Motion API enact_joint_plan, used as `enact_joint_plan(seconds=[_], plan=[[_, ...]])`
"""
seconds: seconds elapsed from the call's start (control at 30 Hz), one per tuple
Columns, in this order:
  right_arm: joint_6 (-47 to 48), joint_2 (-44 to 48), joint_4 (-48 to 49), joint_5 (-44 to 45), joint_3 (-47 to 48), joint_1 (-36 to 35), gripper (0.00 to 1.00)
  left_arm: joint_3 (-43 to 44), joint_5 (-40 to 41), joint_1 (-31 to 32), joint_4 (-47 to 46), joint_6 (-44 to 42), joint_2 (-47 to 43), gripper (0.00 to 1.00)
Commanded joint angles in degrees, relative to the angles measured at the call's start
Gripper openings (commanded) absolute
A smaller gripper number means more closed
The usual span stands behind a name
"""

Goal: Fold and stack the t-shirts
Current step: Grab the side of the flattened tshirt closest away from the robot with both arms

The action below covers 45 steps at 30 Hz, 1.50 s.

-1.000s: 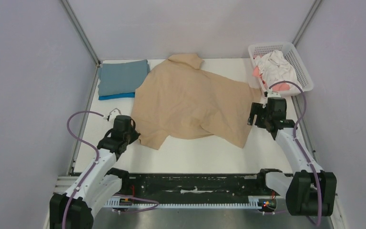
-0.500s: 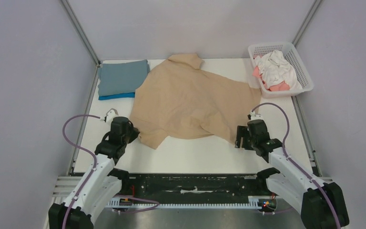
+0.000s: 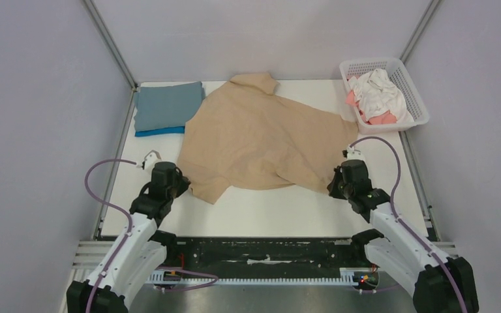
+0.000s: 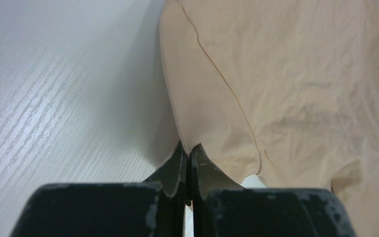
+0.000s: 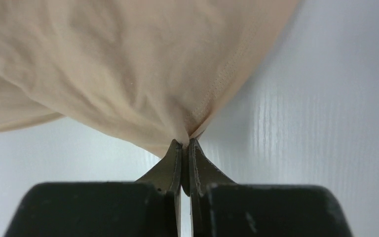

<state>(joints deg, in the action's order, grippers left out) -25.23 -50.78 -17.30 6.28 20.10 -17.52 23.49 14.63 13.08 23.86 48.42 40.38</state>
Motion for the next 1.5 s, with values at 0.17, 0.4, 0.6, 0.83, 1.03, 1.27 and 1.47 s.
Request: enact_joint_plan(seconds=[0.17, 0.4, 0.6, 0.83, 1.03, 1.27, 1.47], plan=[[2.49, 3.3, -15.25, -3.54, 18.29, 2.46, 0.0, 0.68, 5.42, -0.34, 1.08, 1.32, -3.32, 0.02], [2.36, -10.71, -8.89, 0.77, 19.33, 13.24, 0.19, 1.19, 5.77, -0.34, 1.35, 1.06, -1.1, 0.02], [6.74, -7.14, -5.09, 1.11, 16.9, 13.54, 0.85, 0.73, 3.58, -0.34, 0.23, 0.8, -0.78, 0.02], [10.55, 7.12, -3.62, -1.48, 5.85, 13.49, 0.96, -0.1, 1.52, -0.34, -1.89, 1.04, -0.47, 0.02], [13.11, 12.39, 1.91, -19.21, -0.78, 13.47, 0.94, 0.16, 0.39, -0.34, -2.15, 0.89, 0.32, 0.02], [11.74, 10.99, 8.72, -26.6, -6.33, 12.43, 0.93, -0.18, 0.05, -0.34, -3.23, 1.06, 0.4, 0.02], [5.62, -5.29, 28.16, -21.28, 1.46, 12.46, 0.93, -0.52, -0.04, -0.34, -4.13, 1.15, 1.99, 0.02]])
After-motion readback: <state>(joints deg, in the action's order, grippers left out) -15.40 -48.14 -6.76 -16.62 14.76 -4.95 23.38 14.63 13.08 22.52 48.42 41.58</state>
